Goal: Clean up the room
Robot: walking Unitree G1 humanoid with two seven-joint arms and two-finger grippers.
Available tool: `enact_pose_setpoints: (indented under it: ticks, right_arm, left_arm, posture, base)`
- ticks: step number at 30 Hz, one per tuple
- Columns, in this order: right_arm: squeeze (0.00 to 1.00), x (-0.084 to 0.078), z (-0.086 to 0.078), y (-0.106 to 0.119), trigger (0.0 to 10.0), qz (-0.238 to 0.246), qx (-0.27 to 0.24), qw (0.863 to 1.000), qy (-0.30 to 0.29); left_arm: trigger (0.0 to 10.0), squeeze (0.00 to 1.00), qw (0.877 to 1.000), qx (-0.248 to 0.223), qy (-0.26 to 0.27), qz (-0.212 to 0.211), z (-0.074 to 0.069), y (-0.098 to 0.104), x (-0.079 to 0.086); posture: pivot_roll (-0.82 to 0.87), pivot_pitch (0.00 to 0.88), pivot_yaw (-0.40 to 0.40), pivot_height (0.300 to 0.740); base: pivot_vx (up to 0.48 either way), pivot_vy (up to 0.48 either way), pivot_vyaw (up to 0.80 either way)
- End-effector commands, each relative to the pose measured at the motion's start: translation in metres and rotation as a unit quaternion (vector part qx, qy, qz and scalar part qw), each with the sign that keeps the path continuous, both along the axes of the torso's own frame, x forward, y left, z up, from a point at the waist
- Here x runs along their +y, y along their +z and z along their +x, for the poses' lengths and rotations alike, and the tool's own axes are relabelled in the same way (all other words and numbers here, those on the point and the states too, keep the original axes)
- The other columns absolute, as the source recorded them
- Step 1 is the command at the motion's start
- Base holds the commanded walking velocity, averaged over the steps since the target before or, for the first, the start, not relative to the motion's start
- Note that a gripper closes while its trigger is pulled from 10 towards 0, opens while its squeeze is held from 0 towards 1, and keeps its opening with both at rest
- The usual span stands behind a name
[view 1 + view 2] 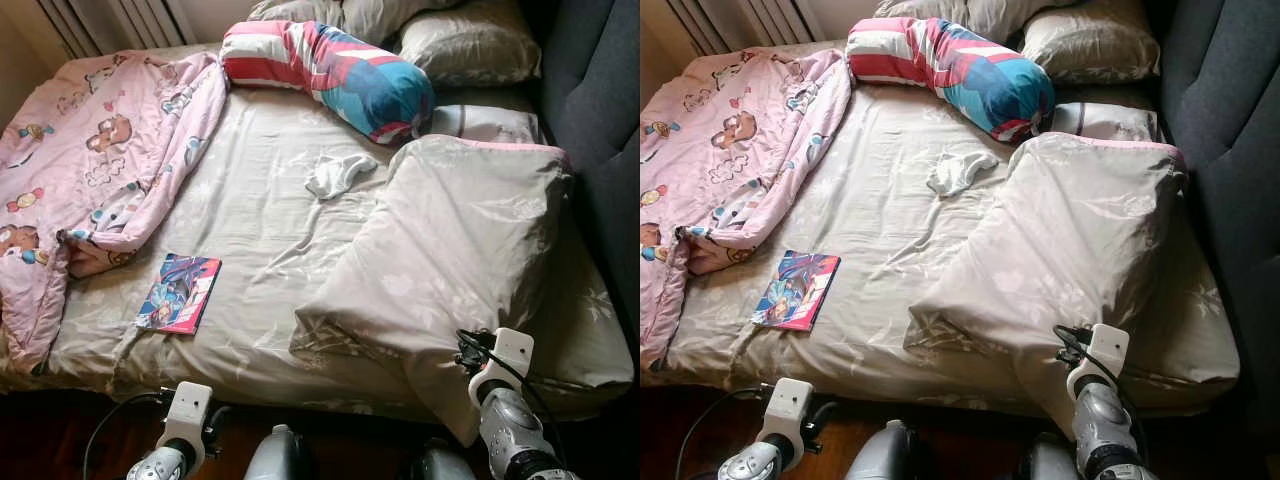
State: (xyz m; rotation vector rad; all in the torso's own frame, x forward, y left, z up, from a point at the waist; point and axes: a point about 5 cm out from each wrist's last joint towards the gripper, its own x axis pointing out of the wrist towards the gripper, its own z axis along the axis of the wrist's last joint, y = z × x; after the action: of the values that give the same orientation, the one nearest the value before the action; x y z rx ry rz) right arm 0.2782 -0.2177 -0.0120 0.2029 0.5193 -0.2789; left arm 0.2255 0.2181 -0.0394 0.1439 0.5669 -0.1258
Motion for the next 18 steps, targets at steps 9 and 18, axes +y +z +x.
enact_pose_setpoints:
  ticks: [9, 18]
  right_arm:
    - [0.00, -0.049, -0.013, 0.004, 0.0, -0.072, 0.033, 0.993, -0.093]
    - [0.00, -0.145, -0.030, 0.056, 10.0, -0.217, -0.004, 0.942, -0.255]
  left_arm:
    - [10.0, 0.00, 1.000, 0.025, 0.009, 0.004, -0.003, -0.005, 0.001]
    - [10.0, 0.00, 0.999, 0.031, 0.012, 0.005, -0.005, -0.007, 0.002]
  posture:
    - [0.01, 0.149, 0.128, 0.656]
    - [-0.04, 0.140, 0.134, 0.656]
  base:
    - [0.000, 0.000, 0.00]
    - [0.000, 0.000, 0.00]
